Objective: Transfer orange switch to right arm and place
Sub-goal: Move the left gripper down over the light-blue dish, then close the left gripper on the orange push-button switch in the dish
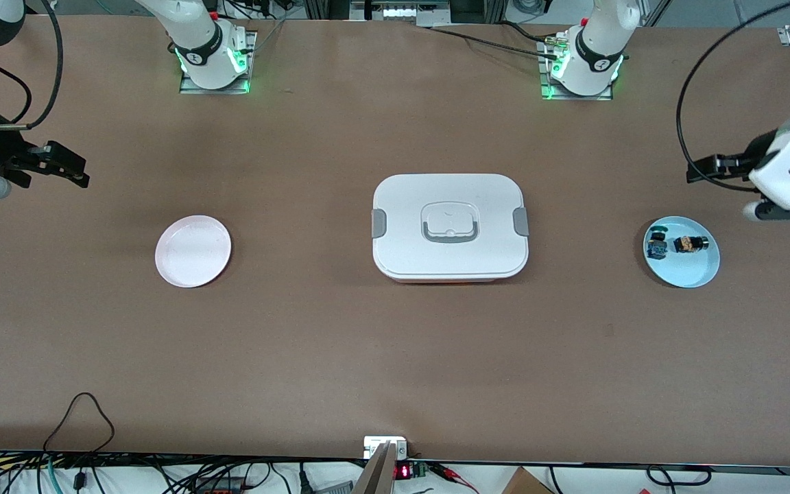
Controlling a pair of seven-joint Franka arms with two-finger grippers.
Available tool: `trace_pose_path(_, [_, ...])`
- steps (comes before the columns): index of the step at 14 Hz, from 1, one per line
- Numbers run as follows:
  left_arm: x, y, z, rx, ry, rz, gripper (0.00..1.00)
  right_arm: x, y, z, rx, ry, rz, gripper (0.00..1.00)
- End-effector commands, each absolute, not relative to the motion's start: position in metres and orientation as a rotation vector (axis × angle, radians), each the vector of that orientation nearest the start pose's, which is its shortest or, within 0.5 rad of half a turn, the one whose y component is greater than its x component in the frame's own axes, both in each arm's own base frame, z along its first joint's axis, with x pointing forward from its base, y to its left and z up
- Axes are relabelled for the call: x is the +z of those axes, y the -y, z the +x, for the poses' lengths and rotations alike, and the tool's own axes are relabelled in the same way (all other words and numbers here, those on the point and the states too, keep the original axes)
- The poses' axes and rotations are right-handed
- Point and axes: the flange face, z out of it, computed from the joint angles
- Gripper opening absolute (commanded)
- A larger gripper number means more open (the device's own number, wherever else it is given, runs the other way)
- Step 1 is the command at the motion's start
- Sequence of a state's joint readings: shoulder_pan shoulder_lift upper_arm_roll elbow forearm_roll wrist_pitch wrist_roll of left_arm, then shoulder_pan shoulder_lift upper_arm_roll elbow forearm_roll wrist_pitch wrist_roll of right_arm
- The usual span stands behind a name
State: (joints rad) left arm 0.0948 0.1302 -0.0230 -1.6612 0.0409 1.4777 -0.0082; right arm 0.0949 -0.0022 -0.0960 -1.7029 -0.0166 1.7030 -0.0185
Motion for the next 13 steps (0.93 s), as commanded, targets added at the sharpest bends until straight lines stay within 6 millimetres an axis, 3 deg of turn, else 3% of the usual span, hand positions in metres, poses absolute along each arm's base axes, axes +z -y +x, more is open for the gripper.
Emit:
trace_pose_path(1, [0.46,-0.077,0.579,0.594,0.163,-3.01,1.0,0.578,0.0,0.56,-0.01,0.041,-3.142,1.0])
trace_pose_path(4, [0.425,-0.119,0.588,0.582,0.214,-2.993,1.0,0.575,0.008,0.561,-0.005,0.02,-3.143,1.0])
trace_pose_path(8, [0.37,-0.134,0.596,0.54,0.218,-2.994,1.0,0.575,0.006,0.561,-0.007,0.024,-3.143,1.0])
trace_pose_path(12, [0.32,-0.151,0.584,0.398,0.221,-3.012,1.0,0.578,-0.001,0.561,-0.017,0.046,-3.142,1.0])
trace_pose_path(13, [0.313,-0.163,0.582,0.361,0.189,-3.016,1.0,0.578,-0.002,0.561,-0.017,0.048,-3.142,1.0])
